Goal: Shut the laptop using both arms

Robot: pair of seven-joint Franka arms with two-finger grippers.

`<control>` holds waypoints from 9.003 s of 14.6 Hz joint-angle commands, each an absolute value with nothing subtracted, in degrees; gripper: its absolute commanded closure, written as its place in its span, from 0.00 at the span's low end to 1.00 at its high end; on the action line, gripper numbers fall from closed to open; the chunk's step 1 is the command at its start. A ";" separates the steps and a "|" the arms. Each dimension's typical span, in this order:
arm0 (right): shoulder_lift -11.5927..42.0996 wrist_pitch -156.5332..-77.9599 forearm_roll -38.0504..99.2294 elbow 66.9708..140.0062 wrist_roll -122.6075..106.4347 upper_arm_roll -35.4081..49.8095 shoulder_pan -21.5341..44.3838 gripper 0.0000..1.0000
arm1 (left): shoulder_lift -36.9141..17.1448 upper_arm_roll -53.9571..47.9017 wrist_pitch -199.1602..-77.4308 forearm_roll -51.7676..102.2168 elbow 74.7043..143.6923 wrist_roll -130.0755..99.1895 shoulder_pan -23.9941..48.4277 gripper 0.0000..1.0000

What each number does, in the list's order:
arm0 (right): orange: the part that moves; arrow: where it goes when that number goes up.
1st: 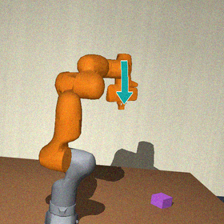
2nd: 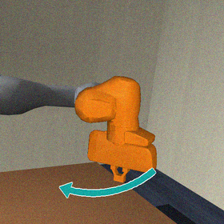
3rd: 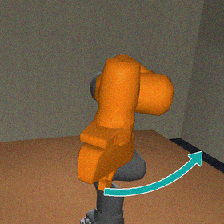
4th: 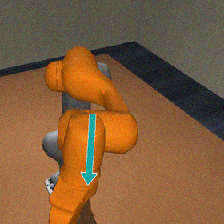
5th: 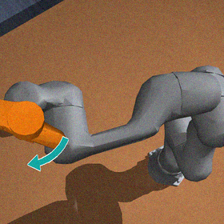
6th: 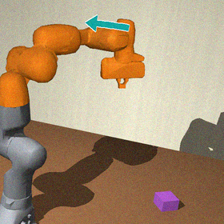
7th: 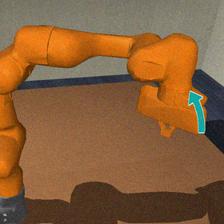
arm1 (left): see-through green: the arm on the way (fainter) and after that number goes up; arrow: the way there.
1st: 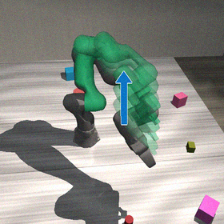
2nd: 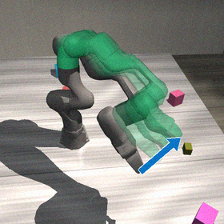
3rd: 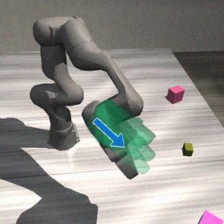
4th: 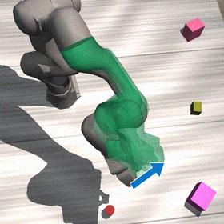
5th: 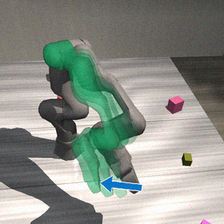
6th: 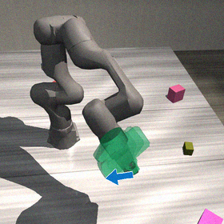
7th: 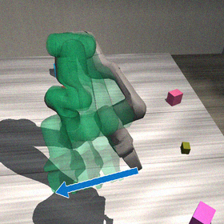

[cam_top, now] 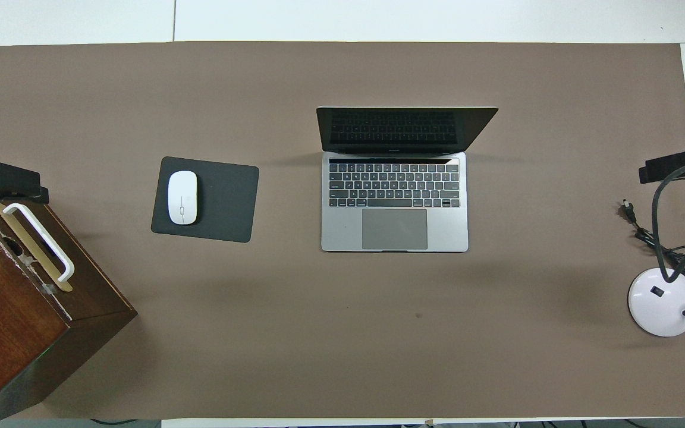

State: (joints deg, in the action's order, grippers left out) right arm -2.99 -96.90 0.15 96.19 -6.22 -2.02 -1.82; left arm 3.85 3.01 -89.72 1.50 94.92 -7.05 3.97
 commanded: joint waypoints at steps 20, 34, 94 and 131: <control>1.39 -98.53 0.97 90.72 -6.33 -1.85 -2.64 0.00 | 4.22 2.90 -90.09 1.23 95.36 -7.38 4.22 0.00; 24.67 -92.20 0.09 61.73 -8.00 -1.32 -4.22 0.04 | 4.31 2.90 -90.26 1.32 95.62 -7.47 3.78 1.00; 29.18 -114.96 -0.97 78.31 7.91 1.58 14.85 1.00 | -15.64 2.37 -197.13 11.87 139.56 -2.37 43.94 1.00; 23.20 -116.02 14.59 103.27 8.87 1.67 16.26 1.00 | -19.60 2.46 -200.13 7.03 142.21 -0.53 44.30 1.00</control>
State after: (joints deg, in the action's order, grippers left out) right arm 24.28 -113.95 12.83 99.99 8.80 1.34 15.73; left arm -16.67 1.93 -199.96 8.13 141.35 -0.95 45.39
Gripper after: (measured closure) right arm 0.991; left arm 0.991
